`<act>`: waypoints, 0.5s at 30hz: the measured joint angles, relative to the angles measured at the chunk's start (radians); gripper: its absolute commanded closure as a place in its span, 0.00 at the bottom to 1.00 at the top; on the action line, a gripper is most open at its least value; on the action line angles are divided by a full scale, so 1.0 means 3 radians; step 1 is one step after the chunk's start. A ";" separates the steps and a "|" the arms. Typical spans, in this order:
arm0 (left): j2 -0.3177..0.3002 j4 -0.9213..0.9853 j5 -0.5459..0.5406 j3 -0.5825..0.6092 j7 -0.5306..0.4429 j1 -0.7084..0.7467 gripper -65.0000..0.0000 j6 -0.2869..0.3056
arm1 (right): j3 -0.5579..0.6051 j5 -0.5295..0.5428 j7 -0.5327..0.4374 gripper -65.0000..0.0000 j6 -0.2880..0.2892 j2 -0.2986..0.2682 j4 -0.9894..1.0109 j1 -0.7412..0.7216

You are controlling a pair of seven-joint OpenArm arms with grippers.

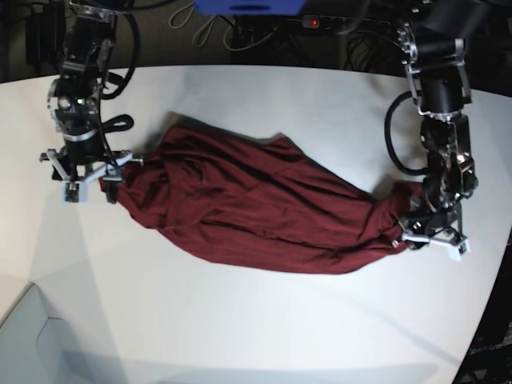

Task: Layout the t-shirt on the table in an organized manner, then fold the t-shirt properly
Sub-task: 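Hold the shirt stretched between both grippers, adjusting the left gripper slightly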

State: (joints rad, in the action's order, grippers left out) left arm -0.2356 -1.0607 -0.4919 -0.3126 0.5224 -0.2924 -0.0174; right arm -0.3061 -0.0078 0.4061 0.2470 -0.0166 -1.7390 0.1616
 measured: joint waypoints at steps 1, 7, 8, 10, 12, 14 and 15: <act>0.0000 0.0005 0.0001 0.0000 0.0003 -0.0006 0.62 0.0004 | 0.0000 0.0000 0.0001 0.45 -0.0001 0.0001 0.0000 0.0000; 0.0001 0.0024 0.0005 0.0000 0.0005 0.0006 0.80 0.0006 | 0.0000 0.0000 0.0001 0.45 -0.0001 0.0001 0.0000 0.0000; 0.0004 0.0024 0.0005 0.0000 0.0001 0.0005 0.86 0.0005 | 0.0000 0.0000 0.0000 0.45 -0.0001 0.0000 0.0000 0.0000; 0.0031 0.0024 0.0006 0.0000 -0.0006 0.0004 0.99 0.0005 | 0.0000 0.0000 0.0000 0.45 -0.0001 0.0000 0.0000 0.0000; 0.0070 0.0024 0.0001 0.0001 0.0003 0.0006 1.00 0.0004 | 0.0000 0.0000 0.0000 0.45 -0.0001 0.0000 0.0000 0.0000; 0.0085 0.0024 0.0004 0.0008 0.0006 0.0005 0.99 0.0005 | 0.0000 0.0000 0.0000 0.45 -0.0001 0.0000 0.0000 0.0000; 0.0084 0.0024 0.0005 0.0006 0.0005 0.0004 1.00 0.0004 | 0.0000 0.0000 0.0000 0.45 -0.0001 0.0000 0.0000 0.0000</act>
State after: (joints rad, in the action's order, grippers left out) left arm -0.2104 -1.0534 -0.4904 -0.3107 0.5240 -0.2913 -0.0162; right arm -0.3061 -0.0078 0.4061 0.2466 -0.0166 -1.7390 0.1616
